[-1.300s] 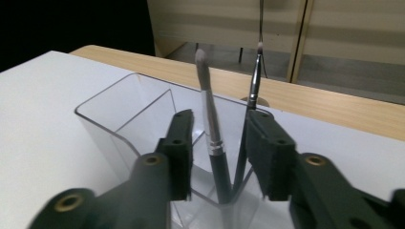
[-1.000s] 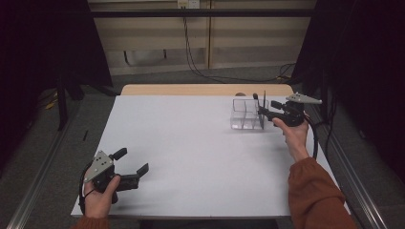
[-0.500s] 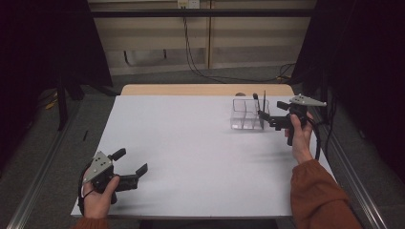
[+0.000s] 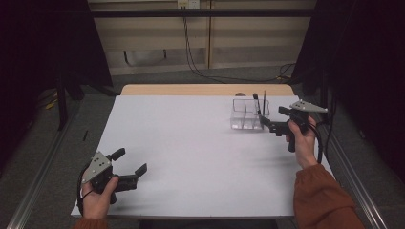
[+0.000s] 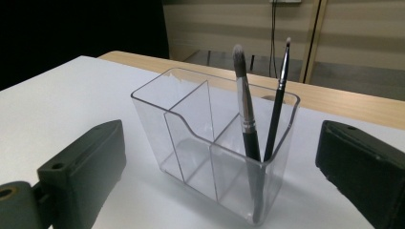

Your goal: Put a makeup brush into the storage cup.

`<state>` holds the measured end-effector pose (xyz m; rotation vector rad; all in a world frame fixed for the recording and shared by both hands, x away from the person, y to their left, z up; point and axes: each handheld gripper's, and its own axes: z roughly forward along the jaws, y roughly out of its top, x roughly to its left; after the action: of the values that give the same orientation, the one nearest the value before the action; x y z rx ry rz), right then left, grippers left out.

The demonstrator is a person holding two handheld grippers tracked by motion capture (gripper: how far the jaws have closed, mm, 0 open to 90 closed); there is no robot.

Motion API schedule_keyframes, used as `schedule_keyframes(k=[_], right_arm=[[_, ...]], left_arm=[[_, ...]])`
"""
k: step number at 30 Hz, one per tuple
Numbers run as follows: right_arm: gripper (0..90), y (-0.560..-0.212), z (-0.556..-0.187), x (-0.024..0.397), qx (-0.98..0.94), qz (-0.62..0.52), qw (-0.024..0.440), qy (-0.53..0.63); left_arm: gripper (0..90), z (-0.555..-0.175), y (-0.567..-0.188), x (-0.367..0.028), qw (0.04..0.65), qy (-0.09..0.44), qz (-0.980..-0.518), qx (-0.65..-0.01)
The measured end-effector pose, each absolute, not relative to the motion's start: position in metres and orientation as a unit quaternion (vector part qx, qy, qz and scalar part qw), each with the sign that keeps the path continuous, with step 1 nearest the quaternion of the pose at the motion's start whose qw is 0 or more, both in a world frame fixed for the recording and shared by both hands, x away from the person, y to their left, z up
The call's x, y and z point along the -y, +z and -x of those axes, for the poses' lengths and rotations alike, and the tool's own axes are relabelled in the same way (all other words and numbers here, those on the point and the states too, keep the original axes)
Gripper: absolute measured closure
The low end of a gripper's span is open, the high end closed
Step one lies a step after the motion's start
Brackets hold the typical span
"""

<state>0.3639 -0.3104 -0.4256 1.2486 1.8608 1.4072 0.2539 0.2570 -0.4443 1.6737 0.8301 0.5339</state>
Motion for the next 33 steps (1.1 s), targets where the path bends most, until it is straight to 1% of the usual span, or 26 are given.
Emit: schedule_keyframes(k=[4, 9, 21, 33], right_arm=[[2.6, -0.426, -0.356, 0.309, -0.685, -0.456, 0.242, 0.514], [2.4, -0.428, -0.347, 0.308, -0.683, -0.448, 0.262, 0.514], [1.6, -0.432, -0.325, 0.306, -0.686, -0.442, 0.260, 0.517], [0.7, -0.436, -0.294, 0.310, -0.685, -0.442, 0.268, 0.513]], left_arm=[[2.1, -0.254, -0.444, -0.257, 0.566, 0.227, -0.710, -0.351], [2.1, -0.253, -0.443, -0.257, 0.565, 0.228, -0.711, -0.350], [2.1, -0.251, -0.443, -0.258, 0.567, 0.230, -0.710, -0.348], [2.1, -0.246, -0.441, -0.259, 0.570, 0.233, -0.703, -0.357]])
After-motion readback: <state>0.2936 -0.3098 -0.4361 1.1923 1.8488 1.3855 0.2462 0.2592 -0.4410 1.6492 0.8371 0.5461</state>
